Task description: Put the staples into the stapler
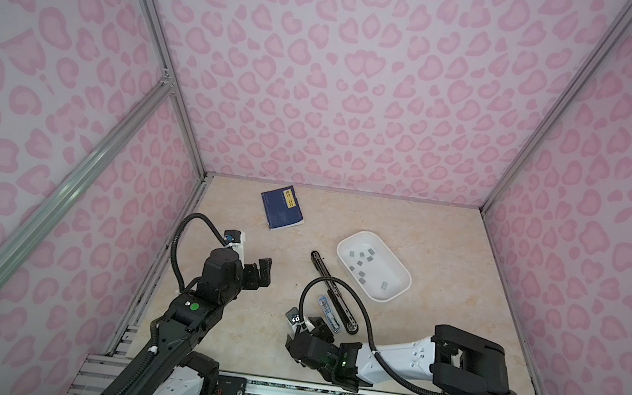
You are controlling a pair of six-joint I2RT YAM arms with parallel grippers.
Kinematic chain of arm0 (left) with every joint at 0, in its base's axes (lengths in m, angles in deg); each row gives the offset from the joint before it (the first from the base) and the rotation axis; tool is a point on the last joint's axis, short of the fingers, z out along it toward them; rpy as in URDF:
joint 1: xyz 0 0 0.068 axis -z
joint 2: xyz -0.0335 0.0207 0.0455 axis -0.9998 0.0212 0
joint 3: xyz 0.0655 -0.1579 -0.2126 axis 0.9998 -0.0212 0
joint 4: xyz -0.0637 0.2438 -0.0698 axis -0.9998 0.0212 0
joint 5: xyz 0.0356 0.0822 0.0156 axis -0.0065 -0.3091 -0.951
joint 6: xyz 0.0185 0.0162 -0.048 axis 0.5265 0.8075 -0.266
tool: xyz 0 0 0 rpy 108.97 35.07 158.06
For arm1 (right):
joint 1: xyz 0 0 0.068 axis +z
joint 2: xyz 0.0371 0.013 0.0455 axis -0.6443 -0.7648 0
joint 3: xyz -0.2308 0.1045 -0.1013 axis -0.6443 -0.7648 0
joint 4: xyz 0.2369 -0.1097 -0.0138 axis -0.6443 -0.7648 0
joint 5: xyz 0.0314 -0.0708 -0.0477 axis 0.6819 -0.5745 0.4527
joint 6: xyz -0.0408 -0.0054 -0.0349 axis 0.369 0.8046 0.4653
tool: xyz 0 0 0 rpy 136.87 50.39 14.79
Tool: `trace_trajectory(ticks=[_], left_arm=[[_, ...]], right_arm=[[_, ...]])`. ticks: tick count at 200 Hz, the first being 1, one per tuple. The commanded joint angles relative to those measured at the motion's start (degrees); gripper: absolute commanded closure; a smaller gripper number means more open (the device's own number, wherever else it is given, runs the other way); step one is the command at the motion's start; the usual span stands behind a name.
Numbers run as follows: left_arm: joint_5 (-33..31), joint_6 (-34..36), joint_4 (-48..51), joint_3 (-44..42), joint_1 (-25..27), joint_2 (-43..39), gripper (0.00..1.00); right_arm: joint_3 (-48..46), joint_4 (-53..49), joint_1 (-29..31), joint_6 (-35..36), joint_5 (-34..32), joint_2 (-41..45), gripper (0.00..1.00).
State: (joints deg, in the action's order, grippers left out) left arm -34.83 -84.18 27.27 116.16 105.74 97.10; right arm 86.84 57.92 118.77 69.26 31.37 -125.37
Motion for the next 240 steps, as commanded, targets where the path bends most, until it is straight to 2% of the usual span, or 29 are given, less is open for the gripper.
trace_trajectory(ticks=[1,49,93,132,174,191,219,240], left_arm=[[1.31,0.45,-2.31,-0.08,-0.03,0.46,0.01],[1.05,0.78,-2.59,-0.08,0.08,1.86,0.01],[2.1,1.4,-3.39,-0.03,0.55,2.91,0.02],[2.42,3.41,-5.14,0.14,5.24,4.36,0.03],[7.26,3.87,-7.06,-0.56,11.11,10.1,0.06],[5.83,3.95,-5.41,-1.38,14.68,11.41,0.07],[6.23,4.14,-7.85,-3.35,17.76,14.39,0.04],[10.25,5.09,-8.99,-2.17,18.95,18.6,0.04]], right_arm=[[-1.95,3.17,-1.5,-0.79,-0.98,-1.16,0.27],[-2.96,3.96,-3.32,0.21,-2.59,-1.99,0.31],[-3.29,1.75,-3.34,1.42,-6.21,0.89,0.44],[-5.03,1.08,-2.3,1.51,-7.73,4.57,0.44],[-9.92,-2.43,-1.0,0.61,-11.1,15.79,0.43],[-13.14,-3.06,-1.03,0.25,-11.4,22.15,0.41],[-17.29,-3.6,-1.81,-0.53,-9.98,31.39,0.4],[-19.75,-2.7,-2.01,-0.82,-7.8,35.08,0.4]])
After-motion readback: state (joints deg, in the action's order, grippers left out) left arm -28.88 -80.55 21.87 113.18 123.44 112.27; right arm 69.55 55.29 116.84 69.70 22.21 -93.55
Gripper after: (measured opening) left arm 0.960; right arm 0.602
